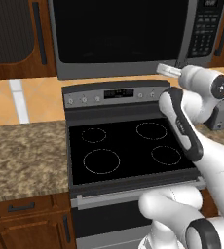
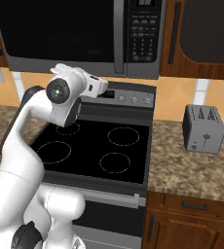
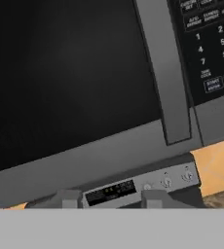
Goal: Open the microwave, place the bowl with waffle inside the microwave, then close the microwave door and turn it on.
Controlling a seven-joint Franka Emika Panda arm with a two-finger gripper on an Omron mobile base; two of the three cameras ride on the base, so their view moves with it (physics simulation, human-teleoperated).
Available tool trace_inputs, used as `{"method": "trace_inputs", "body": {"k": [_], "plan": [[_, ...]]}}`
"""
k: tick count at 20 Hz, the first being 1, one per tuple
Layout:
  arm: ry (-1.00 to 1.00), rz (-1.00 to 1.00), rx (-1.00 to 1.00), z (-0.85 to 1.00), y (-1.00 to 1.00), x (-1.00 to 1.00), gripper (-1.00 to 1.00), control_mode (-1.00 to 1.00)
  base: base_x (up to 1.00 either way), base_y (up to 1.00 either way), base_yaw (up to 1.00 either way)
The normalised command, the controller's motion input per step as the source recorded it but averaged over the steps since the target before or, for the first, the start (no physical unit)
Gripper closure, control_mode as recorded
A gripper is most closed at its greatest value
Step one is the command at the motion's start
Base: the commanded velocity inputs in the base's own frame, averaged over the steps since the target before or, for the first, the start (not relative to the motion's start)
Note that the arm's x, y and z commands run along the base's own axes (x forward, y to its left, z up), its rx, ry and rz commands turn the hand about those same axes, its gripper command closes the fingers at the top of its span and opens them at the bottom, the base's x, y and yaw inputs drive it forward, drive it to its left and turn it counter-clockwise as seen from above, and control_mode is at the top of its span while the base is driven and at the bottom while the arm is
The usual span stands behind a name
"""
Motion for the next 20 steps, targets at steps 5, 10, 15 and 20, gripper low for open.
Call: {"method": "trace_inputs", "body": {"k": [5,10,15,20], "plan": [[0.11,-0.2,0.43,0.46,-1.0,-0.16,1.0,-1.0,0.0,0.0,0.0],[0.38,-0.12,0.42,0.23,-1.0,0.02,1.0,-1.0,0.0,0.0,0.0],[0.02,-0.03,0.47,-0.43,-0.81,-0.19,1.0,-1.0,0.0,0.0,0.0],[-0.14,-0.04,0.74,-0.02,-0.19,-0.01,1.0,-1.0,0.0,0.0,0.0]]}}
